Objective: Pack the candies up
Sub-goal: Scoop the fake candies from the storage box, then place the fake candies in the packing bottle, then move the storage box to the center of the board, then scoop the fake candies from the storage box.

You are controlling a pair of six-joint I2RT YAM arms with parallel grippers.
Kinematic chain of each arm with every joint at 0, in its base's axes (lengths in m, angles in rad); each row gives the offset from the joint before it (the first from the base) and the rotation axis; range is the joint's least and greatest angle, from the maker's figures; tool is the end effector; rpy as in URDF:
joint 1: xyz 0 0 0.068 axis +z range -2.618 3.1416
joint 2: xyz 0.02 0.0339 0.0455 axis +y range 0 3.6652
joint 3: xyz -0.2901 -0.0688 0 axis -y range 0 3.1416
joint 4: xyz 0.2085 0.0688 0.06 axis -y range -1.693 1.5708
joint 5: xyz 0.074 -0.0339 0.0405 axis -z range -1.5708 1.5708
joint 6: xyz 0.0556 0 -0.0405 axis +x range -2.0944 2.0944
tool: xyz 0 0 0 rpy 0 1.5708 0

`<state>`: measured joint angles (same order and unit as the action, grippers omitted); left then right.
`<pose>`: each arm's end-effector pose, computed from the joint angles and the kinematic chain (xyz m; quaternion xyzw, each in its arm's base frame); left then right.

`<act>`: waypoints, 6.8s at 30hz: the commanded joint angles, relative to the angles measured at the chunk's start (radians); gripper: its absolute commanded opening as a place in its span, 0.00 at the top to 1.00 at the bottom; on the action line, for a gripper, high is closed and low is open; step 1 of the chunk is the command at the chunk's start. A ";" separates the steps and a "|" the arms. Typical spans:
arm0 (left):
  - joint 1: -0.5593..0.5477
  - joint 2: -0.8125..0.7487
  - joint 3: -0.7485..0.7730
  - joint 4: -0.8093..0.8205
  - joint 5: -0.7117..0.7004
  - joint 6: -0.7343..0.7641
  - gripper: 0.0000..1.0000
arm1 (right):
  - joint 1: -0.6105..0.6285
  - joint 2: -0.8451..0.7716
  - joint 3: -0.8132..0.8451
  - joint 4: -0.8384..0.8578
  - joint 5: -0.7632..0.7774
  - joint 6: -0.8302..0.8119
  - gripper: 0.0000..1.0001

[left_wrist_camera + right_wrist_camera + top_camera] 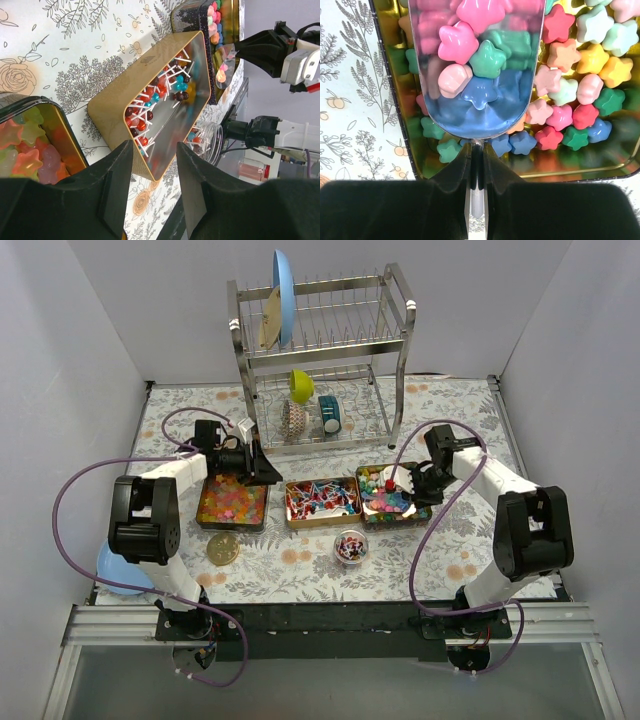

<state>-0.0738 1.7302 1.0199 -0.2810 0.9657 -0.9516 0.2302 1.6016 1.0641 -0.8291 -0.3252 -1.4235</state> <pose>0.3168 -0.0693 0.2211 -0.2406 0.8247 -0.5119 0.0022 0.2534 0.0776 0.2242 -0.7335 0.6526 0.0767 0.1737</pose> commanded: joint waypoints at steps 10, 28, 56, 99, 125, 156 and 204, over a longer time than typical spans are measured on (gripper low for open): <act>0.003 -0.165 -0.044 -0.095 -0.042 0.132 0.51 | 0.084 -0.144 0.125 -0.154 -0.057 0.058 0.99; 0.175 -0.448 -0.201 -0.076 -0.081 0.114 0.50 | 0.463 -0.259 0.074 -0.320 0.400 0.130 0.99; 0.195 -0.501 -0.276 0.023 -0.208 0.019 0.56 | 0.833 -0.080 0.200 -0.479 0.920 0.354 0.99; -0.279 -0.138 -0.244 -0.014 -0.337 0.105 1.00 | 0.477 -0.101 0.576 -0.225 0.726 0.758 0.99; -0.580 0.135 0.161 -0.098 -0.354 0.318 0.99 | 0.393 -0.120 0.499 -0.226 0.696 0.745 0.99; -0.311 -0.196 0.083 0.163 0.036 -0.194 1.00 | 0.572 -0.071 0.438 -0.208 0.494 0.543 0.99; 0.008 -0.535 -0.468 -0.103 -0.536 -0.424 1.00 | 0.758 0.360 0.912 -0.406 0.753 0.239 0.99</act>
<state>-0.0631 1.2388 0.6064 -0.4686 0.3408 -1.3323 0.9737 1.9438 1.9171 -1.2270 0.2749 -1.0916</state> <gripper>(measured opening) 0.009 0.159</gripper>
